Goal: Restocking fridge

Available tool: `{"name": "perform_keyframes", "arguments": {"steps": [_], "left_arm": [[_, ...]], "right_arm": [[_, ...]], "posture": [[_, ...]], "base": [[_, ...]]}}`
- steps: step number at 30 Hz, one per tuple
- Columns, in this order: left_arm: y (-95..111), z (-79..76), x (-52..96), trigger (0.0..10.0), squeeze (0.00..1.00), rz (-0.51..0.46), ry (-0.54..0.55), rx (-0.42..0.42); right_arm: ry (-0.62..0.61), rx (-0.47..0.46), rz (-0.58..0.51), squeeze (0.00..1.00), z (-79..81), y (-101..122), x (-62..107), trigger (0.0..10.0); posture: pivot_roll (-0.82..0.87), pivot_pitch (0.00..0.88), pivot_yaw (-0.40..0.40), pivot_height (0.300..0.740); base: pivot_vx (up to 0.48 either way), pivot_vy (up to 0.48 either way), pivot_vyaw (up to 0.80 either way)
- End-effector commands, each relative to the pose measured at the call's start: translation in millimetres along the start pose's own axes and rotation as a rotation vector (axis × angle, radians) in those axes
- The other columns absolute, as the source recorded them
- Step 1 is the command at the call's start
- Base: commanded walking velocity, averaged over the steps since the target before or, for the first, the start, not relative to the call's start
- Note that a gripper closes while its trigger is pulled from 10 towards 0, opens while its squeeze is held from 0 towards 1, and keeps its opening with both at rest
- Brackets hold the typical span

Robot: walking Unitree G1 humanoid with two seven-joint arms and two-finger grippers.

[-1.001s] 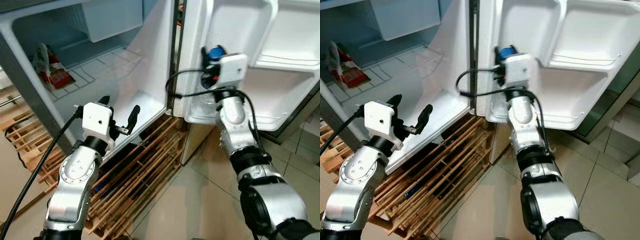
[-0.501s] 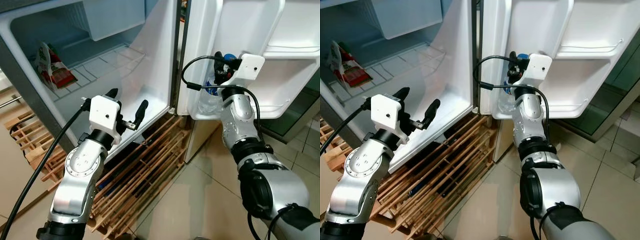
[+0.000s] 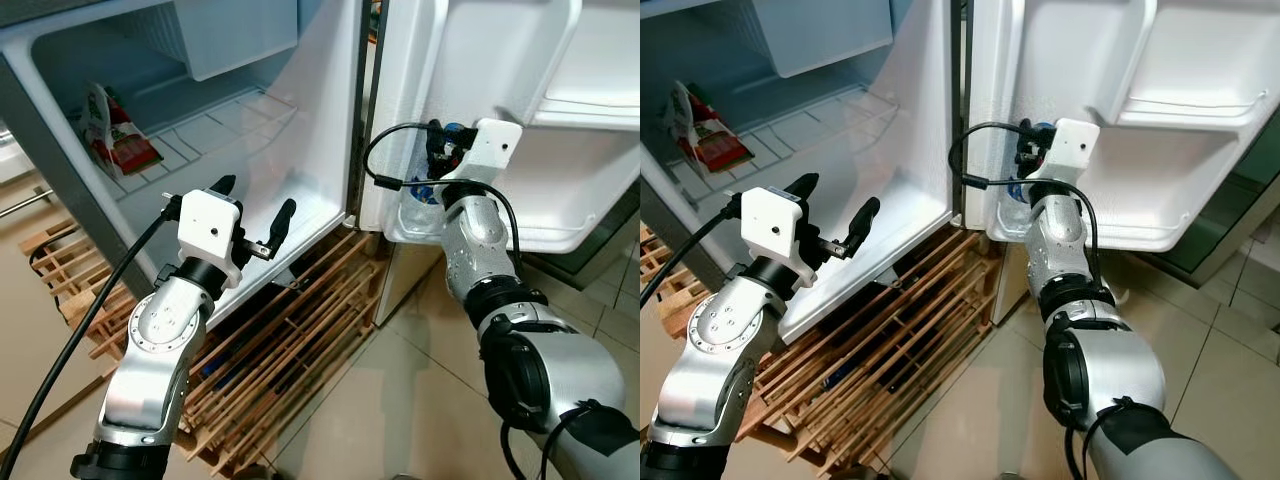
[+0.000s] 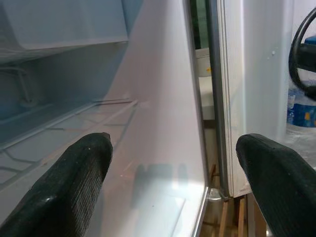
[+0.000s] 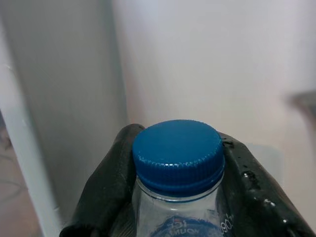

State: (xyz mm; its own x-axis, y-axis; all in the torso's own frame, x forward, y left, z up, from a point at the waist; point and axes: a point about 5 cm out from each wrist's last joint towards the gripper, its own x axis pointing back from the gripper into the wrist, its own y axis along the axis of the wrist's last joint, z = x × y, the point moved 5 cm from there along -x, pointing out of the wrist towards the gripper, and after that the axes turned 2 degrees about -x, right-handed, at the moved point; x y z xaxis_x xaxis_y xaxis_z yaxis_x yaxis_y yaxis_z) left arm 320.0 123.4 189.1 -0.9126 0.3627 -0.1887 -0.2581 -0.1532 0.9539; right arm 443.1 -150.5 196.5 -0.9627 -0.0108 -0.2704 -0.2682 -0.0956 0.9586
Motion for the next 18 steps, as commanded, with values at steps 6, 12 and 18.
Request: {"name": "perform_keyframes", "arguments": {"steps": [6, 12, 18], "left_arm": [[0, -0.6, -1.9, 10.0, 0.0, 0.002, -0.011, -0.018], [3, -1.0, -1.6, 10.0, 0.0, -0.007, -0.016, -0.027], [5, -2.3, -2.5, 10.0, 0.0, -0.013, -0.02, -0.03]], "right_arm": [[-0.01, 0.011, -0.051, 0.0, 2.2, 15, -6.9, 0.0], [-0.083, -0.166, 0.001, 0.0, -6.2, 4, -5.7, 0.0], [-0.036, -0.157, 0.028, 0.0, -0.6, 1, -6.5, 10.0]], "posture": [[0.11, 0.0, 0.056, 0.74], [0.11, 0.0, 0.055, 0.74], [0.1, 0.0, 0.054, 0.74]], "base": [[0.0, 0.0, 0.0], [0.0, 0.0, 0.0], [0.0, 0.0, 0.0]]}}
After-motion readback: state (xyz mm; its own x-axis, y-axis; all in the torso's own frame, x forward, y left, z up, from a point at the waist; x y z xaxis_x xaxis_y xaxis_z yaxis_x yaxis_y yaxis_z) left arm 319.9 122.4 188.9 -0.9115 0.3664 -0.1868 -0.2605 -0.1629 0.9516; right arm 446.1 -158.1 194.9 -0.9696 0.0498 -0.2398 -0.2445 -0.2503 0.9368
